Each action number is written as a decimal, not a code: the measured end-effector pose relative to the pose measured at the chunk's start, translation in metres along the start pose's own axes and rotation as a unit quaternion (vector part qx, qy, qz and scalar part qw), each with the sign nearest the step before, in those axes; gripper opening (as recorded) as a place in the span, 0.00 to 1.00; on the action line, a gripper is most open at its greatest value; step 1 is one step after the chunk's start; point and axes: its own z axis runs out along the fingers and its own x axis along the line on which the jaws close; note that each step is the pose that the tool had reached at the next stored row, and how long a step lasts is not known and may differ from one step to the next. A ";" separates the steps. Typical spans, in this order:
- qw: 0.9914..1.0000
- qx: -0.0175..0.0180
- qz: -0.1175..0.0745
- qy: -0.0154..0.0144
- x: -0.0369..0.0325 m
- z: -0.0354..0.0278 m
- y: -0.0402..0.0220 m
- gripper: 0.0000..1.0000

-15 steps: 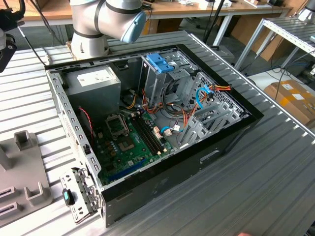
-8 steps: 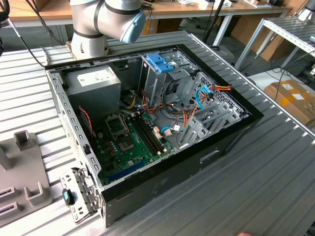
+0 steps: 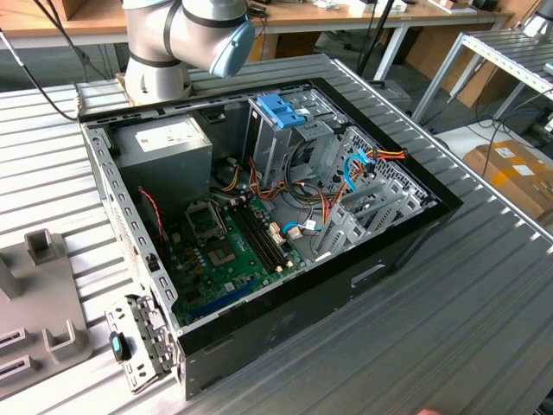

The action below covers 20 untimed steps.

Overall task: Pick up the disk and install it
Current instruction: 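Reach for the disk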

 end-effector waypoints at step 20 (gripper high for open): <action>1.000 0.000 0.000 0.000 0.0021 0.0010 0.0191 0.11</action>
